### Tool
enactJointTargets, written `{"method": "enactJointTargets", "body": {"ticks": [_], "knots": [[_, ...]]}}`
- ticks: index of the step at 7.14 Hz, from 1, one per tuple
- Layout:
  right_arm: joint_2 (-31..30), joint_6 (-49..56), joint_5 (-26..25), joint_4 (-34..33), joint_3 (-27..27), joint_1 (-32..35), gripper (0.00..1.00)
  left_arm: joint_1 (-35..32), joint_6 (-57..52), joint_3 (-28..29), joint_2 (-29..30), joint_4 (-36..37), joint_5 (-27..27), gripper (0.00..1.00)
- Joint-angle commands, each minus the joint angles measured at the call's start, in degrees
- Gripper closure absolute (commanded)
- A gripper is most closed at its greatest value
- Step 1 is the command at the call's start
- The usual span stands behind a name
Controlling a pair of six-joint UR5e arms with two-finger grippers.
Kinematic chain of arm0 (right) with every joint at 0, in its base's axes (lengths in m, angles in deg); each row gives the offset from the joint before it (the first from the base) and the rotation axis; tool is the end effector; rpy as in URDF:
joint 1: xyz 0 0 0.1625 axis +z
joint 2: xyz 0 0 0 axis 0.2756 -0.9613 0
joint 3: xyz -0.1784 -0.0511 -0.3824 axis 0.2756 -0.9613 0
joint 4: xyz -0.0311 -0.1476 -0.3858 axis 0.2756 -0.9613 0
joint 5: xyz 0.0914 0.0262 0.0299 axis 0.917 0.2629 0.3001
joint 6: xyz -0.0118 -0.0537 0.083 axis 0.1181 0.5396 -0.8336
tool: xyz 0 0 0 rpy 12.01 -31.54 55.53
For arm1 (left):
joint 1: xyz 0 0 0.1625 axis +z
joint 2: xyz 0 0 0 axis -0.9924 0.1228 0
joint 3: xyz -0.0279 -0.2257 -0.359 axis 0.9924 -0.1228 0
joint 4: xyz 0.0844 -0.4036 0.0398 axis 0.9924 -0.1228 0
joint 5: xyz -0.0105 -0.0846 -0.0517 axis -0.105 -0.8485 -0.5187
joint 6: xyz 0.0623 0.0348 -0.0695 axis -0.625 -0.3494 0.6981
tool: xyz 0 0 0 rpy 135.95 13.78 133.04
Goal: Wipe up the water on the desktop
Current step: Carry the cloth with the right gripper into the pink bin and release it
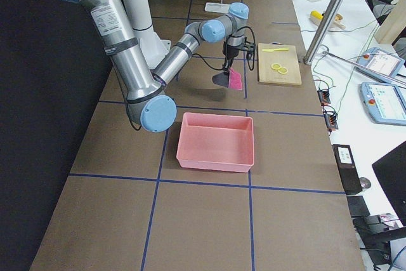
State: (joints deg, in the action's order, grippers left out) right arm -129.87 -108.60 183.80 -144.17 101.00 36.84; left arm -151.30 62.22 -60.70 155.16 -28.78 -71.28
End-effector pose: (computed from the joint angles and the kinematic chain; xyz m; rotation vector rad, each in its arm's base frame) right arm -0.2678 -0.4845 0.2812 -0.1316 -0.6892 0.2091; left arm 0.1061 -0.4701 0.3354 0.1844 0.8089 -0.0869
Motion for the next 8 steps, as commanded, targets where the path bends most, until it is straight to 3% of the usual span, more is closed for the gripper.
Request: {"method": "enactJointTargets", "body": {"ticks": [1, 2, 4, 7, 8], "knots": [[-5.1, 15.2, 1.4, -6.8, 8.5, 8.8, 1.00, -1.2, -6.1, 0.5, -1.8, 0.8, -0.3, 0.00], [-8.2, 24.4, 7.2, -6.5, 8.4, 16.2, 1.00, -2.6, -9.6, 0.7, -3.7, 1.1, -0.4, 0.00], [-17.3, 43.6, 8.4, -6.4, 6.9, 24.1, 1.00, -8.5, -21.9, 5.5, -4.6, 5.0, -0.5, 0.00], [-19.4, 50.0, 8.6, -6.3, 3.7, 26.5, 0.98, -15.8, -40.0, 19.1, -4.4, 4.8, -1.0, 0.00], [-19.7, 50.1, 8.8, -6.3, 3.4, 26.4, 0.66, -16.7, -41.9, 21.5, -4.7, 4.8, -1.0, 0.00]]}}
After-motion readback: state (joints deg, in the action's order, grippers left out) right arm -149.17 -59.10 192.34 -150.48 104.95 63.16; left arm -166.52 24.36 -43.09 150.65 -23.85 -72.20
